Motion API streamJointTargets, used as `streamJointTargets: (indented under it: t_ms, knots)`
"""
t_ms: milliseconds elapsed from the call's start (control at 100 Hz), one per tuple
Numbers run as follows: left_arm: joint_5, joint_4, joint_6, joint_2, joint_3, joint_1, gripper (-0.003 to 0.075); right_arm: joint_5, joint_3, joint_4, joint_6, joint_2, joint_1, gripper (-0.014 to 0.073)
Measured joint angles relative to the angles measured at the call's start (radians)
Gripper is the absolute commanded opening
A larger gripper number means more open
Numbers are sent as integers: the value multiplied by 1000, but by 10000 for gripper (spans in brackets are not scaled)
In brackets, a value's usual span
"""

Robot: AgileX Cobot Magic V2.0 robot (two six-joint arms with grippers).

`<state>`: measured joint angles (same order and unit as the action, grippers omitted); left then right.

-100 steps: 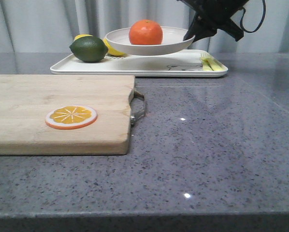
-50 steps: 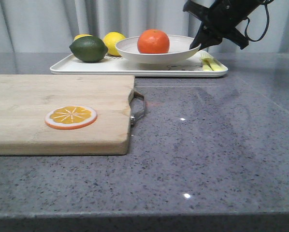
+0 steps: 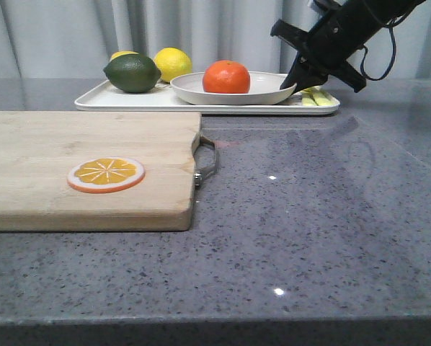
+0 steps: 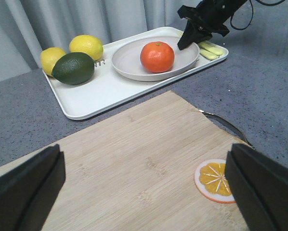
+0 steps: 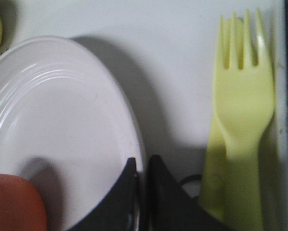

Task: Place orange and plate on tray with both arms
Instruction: 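Open the right gripper and lift it off the plate rim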

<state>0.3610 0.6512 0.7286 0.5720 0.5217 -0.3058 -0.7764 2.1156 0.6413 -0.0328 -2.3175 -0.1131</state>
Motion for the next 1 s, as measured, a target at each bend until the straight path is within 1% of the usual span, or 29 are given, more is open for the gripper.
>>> streamJointTargets:
  t_ms: [200,270,340,460,480,490,500,550,610,700,860,1000]
  knots:
    - [0,0,0,0,0,0,637,0,0,5,0,-2,0,-95]
    - [0,0,0,0,0,0,637,0,0,9,0,-2,0,-57]
    - [0,0,0,0,0,0,637,-3,0,13,-2,-2,0,29]
    - [0,0,0,0,0,0,637,-6,0,22,-2,-2,0,227]
    - [0,0,0,0,0,0,637,-6,0,24,-2,-2,0,248]
    - [0,0,0,0,0,0,637,-6,0,26,-2,-2,0,277]
    - [0,0,0,0,0,0,637,-6,0,26,-2,-2,0,277]
    - [0,0,0,0,0,0,637,-8,0,33,-2,-2,0,344]
    - [0,0,0,0,0,0,637,-8,0,42,-2,-2,0,395]
    - [0,0,0,0,0,0,637,-8,3,47,-2,2,0,419]
    - [0,0,0,0,0,0,637,-10,3,47,-2,15,7,419]
    - [0,0,0,0,0,0,637,-17,3,47,-5,49,35,419]
